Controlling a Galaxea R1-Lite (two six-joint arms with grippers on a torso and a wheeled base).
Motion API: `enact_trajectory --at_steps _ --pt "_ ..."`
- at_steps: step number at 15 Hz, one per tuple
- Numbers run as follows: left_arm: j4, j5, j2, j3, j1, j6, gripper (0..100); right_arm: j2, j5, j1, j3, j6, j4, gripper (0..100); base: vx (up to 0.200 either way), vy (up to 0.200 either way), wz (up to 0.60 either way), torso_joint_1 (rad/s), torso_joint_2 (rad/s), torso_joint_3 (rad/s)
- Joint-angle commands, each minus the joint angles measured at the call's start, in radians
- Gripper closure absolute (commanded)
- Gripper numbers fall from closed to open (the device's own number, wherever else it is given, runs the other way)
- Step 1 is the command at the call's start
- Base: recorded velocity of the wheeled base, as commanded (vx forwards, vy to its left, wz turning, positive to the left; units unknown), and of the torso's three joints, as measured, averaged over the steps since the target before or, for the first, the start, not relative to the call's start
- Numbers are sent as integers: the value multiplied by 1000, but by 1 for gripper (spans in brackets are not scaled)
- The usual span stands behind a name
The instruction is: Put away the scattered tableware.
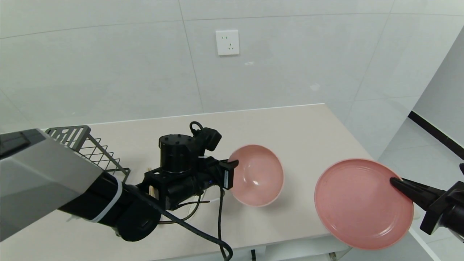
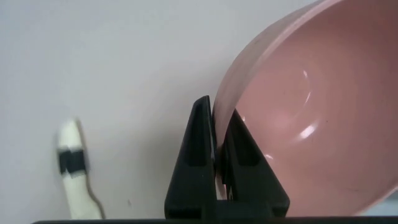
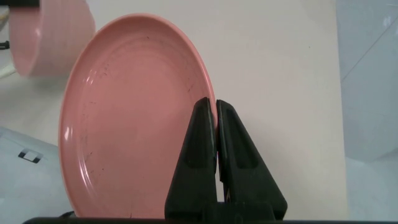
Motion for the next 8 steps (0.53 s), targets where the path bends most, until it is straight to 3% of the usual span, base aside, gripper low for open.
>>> enact_trajectory --at_steps 1,4,5,7,8 --pt "-78 -6 -91 57 1 1 100 -61 -1 -10 23 7 -1 100 0 0 0 0 0 0" --pt "-111 -19 -207 182 -2 4 100 -136 -4 -127 41 73 0 100 0 0 0 0 0 0" --pt "-117 -20 -284 257 -4 15 100 -181 -6 -145 69 84 -1 100 0 0 0 0 0 0" --pt "-124 -22 -395 341 -2 -8 100 -241 -16 -142 69 83 4 100 0 0 0 0 0 0" --pt "-125 -20 -445 390 27 -13 100 -256 -64 -140 69 83 5 100 0 0 0 0 0 0"
